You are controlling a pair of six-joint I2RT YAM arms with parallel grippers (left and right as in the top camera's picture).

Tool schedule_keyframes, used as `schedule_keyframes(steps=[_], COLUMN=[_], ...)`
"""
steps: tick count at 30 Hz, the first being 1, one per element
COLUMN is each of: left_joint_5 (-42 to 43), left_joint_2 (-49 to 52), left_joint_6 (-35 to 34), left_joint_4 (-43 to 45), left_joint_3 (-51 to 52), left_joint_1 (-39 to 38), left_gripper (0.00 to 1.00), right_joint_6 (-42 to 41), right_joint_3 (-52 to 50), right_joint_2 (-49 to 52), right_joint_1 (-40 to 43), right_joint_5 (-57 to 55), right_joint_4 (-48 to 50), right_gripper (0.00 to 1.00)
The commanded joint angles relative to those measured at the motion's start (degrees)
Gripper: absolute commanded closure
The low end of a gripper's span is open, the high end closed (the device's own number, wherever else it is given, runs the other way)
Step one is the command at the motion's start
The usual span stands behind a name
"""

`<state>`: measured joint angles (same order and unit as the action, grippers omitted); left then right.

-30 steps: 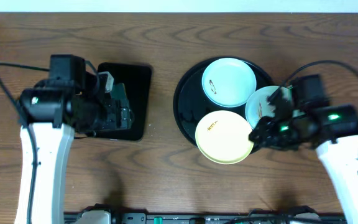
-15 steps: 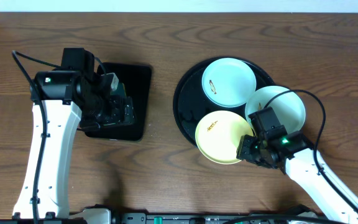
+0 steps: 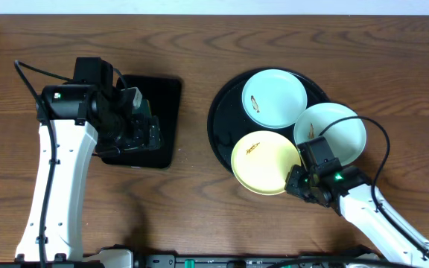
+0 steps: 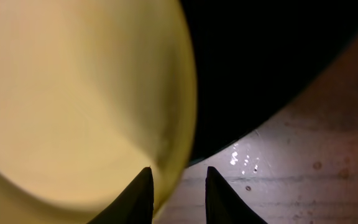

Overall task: Clean dirty plates on tray and stack at the side
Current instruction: 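Move left gripper to sponge and right gripper to yellow plate rim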

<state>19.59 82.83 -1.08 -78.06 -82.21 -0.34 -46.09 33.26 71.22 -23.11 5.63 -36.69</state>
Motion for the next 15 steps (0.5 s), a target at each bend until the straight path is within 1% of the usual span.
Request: schedule_keyframes(steps=[1, 2, 3, 4, 5, 9, 12, 15], left_joint_5=[0.28, 0.28, 0.28, 0.28, 0.28, 0.28, 0.28, 0.28], left_joint_2=[-0.09, -0.09, -0.09, -0.09, -0.09, -0.09, -0.09, -0.09], left_joint_6=[-0.02, -0.02, -0.02, -0.02, -0.02, -0.02, -0.02, -0.02], left_joint_4=[-0.15, -0.07, -0.07, -0.07, -0.07, -0.07, 0.15, 0.55], left_joint_3=[0.37, 0.37, 0.37, 0.37, 0.37, 0.37, 0.37, 0.37], left_joint_1=[-0.11, -0.11, -0.11, -0.11, -0.11, -0.11, -0.11, -0.11], left_gripper=[0.12, 0.12, 0.12, 0.12, 0.12, 0.12, 0.12, 0.12], right_joint_6=[-2.08, -2.08, -2.03, -0.7, -0.04, 0.15, 3.93, 4.61], right_joint_3=[-1.03, -1.03, -1.03, -1.03, -1.03, -1.03, -1.03, -1.03], right_joint_2=[-0.33, -0.33, -0.33, -0.33, -0.33, -0.33, -0.33, -0.33], right_joint_1=[-0.55, -0.55, -0.55, -0.52, -0.55, -0.55, -0.55, -0.55], right_joint_5=[0.02, 0.02, -0.02, -0.5, -0.85, -3.61, -4.35, -5.11], right_joint_4=[0.92, 1.2, 1.38, 2.6, 3.28, 7.37, 10.84, 12.09], right_gripper=[0.69, 0.67, 0.71, 0.91, 0.99, 0.99, 0.99, 0.99])
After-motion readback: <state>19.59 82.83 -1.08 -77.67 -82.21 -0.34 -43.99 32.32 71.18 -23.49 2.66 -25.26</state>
